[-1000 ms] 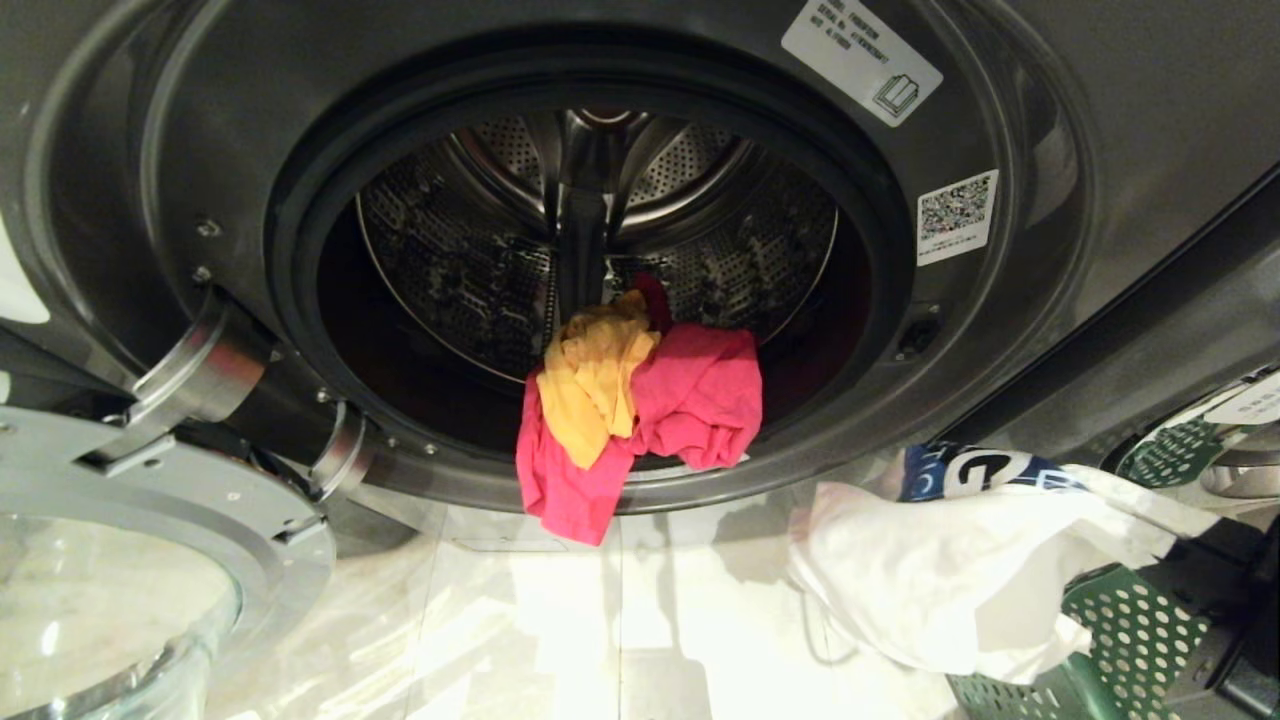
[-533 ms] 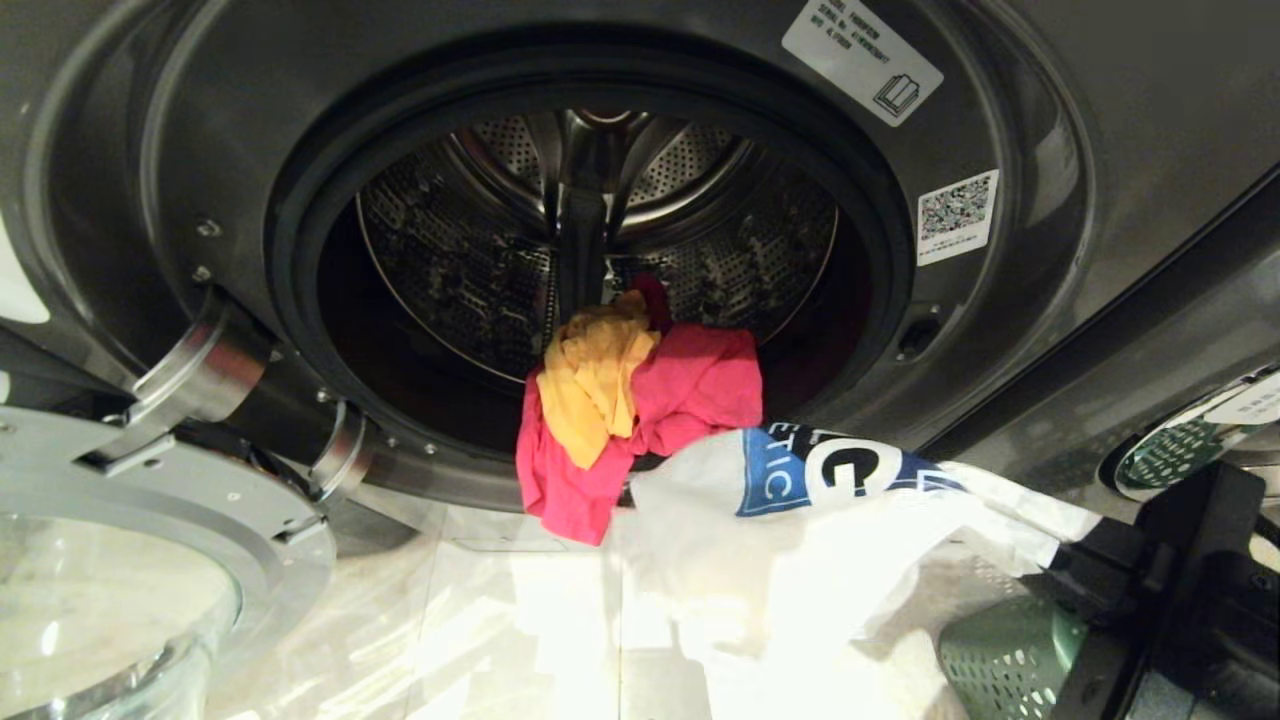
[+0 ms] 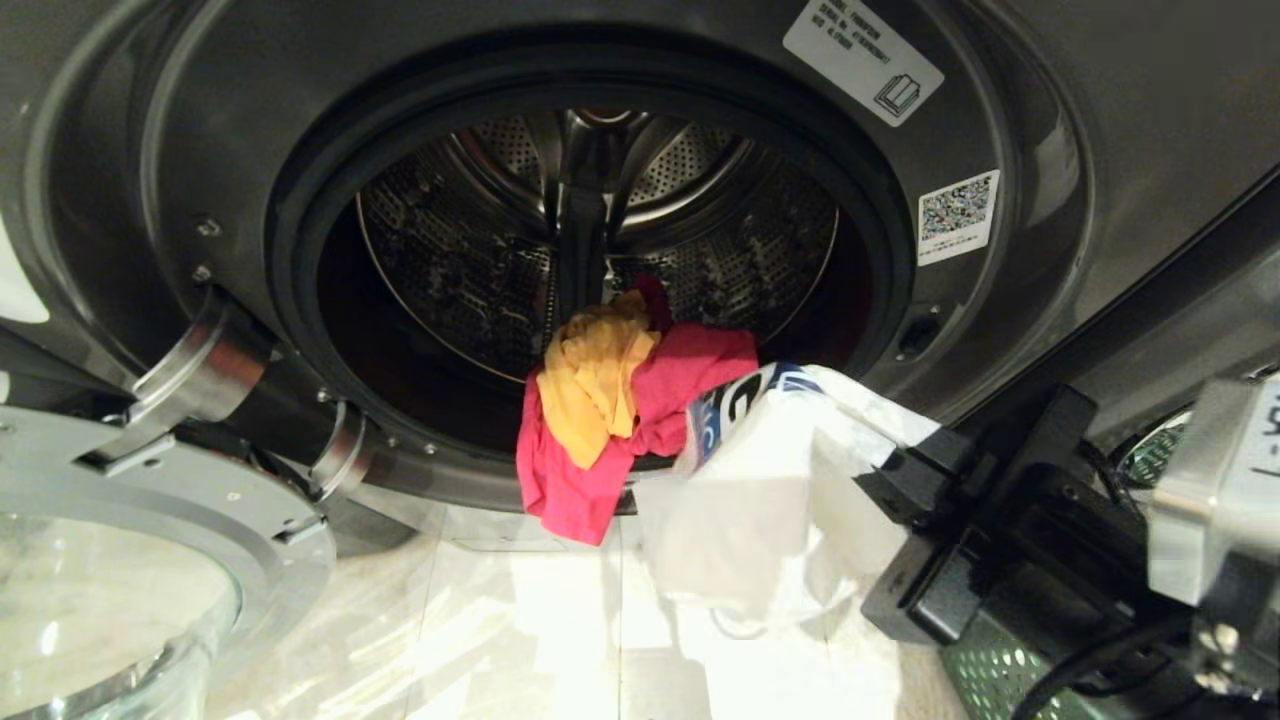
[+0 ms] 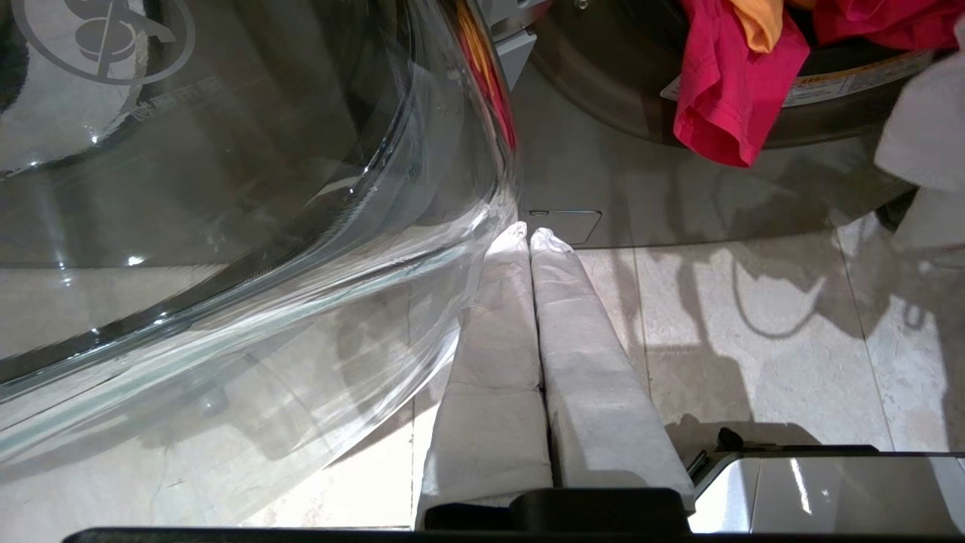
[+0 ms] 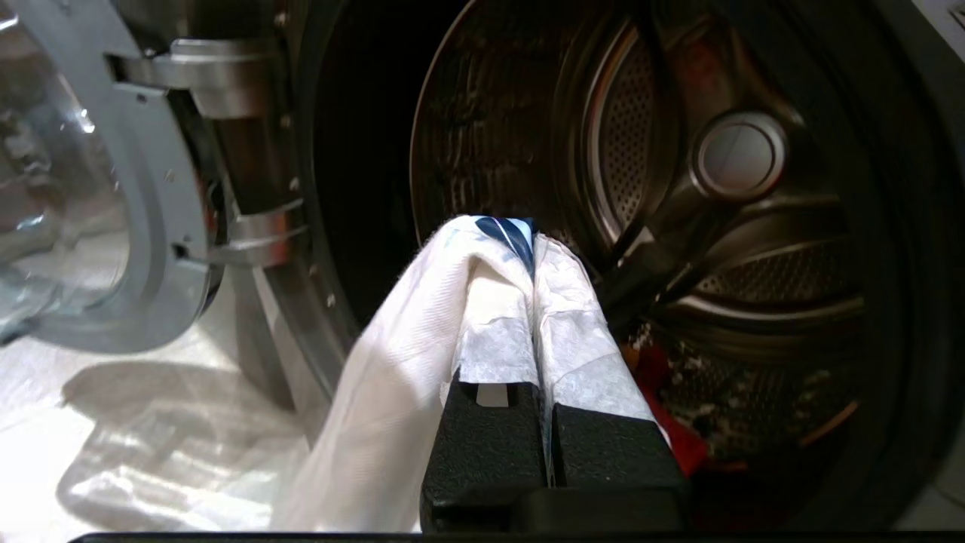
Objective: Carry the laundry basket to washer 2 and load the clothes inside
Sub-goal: Place the clothes into the washing machine
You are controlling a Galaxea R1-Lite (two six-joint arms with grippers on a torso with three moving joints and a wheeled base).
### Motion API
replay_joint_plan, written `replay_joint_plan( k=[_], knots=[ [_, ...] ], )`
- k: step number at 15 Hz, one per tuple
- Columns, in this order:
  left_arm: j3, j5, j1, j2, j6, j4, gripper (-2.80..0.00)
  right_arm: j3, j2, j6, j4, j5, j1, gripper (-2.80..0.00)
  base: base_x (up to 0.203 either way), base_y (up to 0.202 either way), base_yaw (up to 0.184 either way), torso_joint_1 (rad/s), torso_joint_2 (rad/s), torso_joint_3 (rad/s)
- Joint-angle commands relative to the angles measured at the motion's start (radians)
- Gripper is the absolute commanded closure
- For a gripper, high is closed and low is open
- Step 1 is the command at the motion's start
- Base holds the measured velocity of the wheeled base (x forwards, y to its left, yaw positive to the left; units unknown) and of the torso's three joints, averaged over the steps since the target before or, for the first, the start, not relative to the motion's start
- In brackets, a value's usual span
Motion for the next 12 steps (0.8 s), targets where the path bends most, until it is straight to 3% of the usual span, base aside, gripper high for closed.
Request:
replay_joint_plan(
  k=[1, 5, 9, 12],
  knots=[
    [0.002, 0.0, 0.0, 0.0, 0.0, 0.0, 0.0, -0.088, 0.081, -0.004, -0.014, 0.0, 0.002, 0.0, 0.0, 0.0, 0.0, 0.0, 0.0, 0.0],
    [0.002, 0.0, 0.0, 0.0, 0.0, 0.0, 0.0, -0.246, 0.215, -0.006, -0.014, -0.02, 0.003, 0.0, 0.0, 0.0, 0.0, 0.0, 0.0, 0.0],
    [0.002, 0.0, 0.0, 0.0, 0.0, 0.0, 0.0, -0.446, 0.364, -0.007, -0.014, -0.217, 0.003, 0.0, 0.0, 0.0, 0.0, 0.0, 0.0, 0.0],
    [0.002, 0.0, 0.0, 0.0, 0.0, 0.0, 0.0, -0.535, 0.465, -0.007, -0.014, -0.261, 0.003, 0.0, 0.0, 0.0, 0.0, 0.0, 0.0, 0.0]
  ],
)
